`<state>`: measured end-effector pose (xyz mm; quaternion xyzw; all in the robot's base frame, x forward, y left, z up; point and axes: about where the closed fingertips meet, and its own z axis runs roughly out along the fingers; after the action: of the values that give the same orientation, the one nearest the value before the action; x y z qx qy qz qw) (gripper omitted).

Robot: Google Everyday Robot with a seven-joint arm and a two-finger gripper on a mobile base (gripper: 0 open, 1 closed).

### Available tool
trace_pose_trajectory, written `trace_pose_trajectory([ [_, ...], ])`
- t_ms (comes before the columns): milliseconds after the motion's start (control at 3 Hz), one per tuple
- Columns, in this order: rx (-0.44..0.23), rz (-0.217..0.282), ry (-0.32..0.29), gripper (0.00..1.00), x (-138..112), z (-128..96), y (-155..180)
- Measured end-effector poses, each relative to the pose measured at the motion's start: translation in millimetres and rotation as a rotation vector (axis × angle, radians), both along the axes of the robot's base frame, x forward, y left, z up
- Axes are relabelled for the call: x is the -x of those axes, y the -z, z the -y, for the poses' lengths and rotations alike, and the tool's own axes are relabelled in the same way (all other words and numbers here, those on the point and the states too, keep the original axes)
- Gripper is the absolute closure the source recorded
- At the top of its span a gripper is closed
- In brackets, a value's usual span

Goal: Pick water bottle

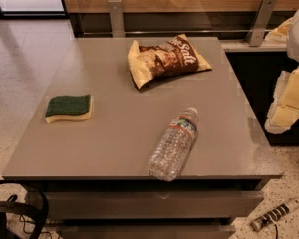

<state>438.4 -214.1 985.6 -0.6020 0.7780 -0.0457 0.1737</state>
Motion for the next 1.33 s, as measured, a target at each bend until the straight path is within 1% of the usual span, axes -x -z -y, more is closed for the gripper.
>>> trace_pose_trajectory([
  [333,0.000,0.000,0.000,0.00,0.0,0.0,0.0],
  [667,-0.025,0.035,-0.073,0.00,-11.0,-11.9,0.7],
  [1000,-0.114,0.073,-0.299,0.00,-28.3,-58.6,21.8],
  [1333,-0.169,0.059,-0.492,0.00,-29.2,-98.9,44.0],
])
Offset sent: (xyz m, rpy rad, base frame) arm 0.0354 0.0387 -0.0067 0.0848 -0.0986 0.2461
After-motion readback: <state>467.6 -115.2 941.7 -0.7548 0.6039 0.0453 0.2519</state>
